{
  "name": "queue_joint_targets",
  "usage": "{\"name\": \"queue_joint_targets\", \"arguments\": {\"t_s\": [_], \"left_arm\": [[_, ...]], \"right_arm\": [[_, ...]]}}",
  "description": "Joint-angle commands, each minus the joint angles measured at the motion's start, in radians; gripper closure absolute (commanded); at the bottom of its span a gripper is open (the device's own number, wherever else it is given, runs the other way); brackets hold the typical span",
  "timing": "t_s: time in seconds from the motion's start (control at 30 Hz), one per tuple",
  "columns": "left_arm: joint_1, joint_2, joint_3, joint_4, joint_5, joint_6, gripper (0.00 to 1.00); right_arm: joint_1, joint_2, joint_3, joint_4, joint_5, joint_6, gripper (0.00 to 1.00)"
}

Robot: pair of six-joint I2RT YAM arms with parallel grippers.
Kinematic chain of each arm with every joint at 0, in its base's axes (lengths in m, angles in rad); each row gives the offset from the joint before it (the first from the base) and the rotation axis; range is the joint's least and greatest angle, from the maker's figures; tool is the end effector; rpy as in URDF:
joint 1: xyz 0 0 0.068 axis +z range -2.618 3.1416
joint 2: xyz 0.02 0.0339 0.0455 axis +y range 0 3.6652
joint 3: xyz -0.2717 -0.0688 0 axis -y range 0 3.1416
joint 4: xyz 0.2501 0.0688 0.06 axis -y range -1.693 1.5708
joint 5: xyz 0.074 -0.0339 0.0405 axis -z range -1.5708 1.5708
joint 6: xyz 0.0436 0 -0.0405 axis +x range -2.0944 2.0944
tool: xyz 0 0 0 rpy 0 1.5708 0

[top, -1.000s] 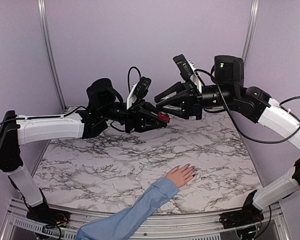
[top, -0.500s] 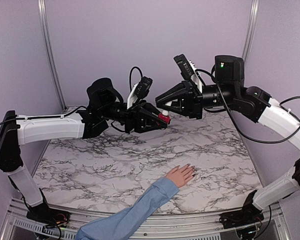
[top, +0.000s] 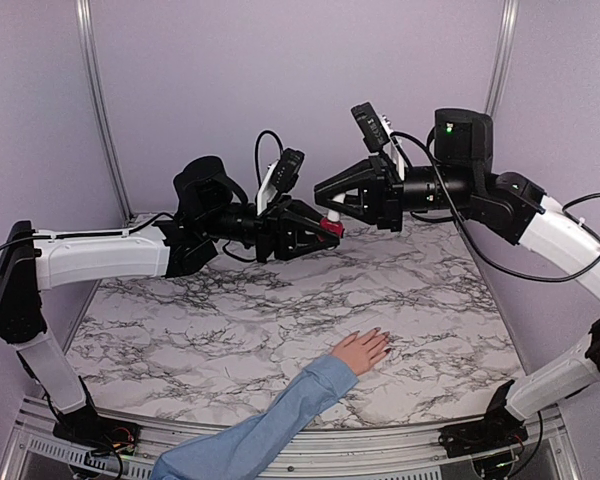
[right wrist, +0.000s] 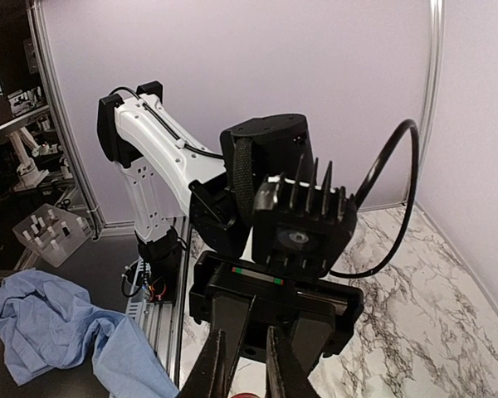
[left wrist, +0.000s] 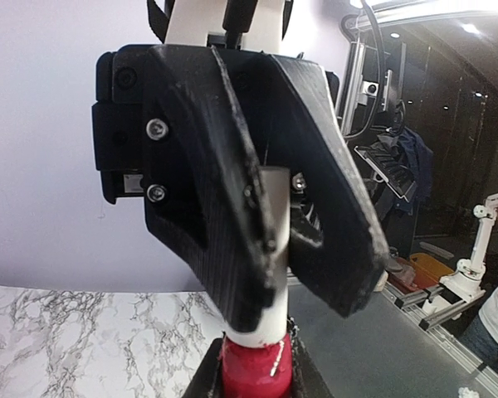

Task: Paint the nails
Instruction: Screw the nail polish bottle cap onto the nail polish bottle.

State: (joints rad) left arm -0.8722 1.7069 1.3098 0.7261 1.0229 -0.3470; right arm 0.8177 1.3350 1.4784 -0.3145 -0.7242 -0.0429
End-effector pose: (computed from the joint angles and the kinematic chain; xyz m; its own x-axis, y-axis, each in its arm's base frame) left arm 0.2302 -0.3319 0.3725 -0.1169 -0.1362 -0.9838 0.9344 -0.3508 -0.0625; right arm 0.1845 0.2391 0.4546 -0.0738 -0.1257 -0.9893 -0.9970 0.0306 0.0704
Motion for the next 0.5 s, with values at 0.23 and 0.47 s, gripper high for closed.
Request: {"name": "queue_joint_targets", "arguments": {"t_s": [0.23,0.47], "left_arm": [[0.013,-0.028,-0.025,0.058,-0.278,0.045,1.00],[0.009,-0.045,-0.055,0.055,-0.409,0.089,1.00]], "right_arm": [[0.010,0.001,0.023,-0.003,0.082,0.073,1.00],[0.009,0.021,0.033,0.001,0.143,0.100,1.00]]}}
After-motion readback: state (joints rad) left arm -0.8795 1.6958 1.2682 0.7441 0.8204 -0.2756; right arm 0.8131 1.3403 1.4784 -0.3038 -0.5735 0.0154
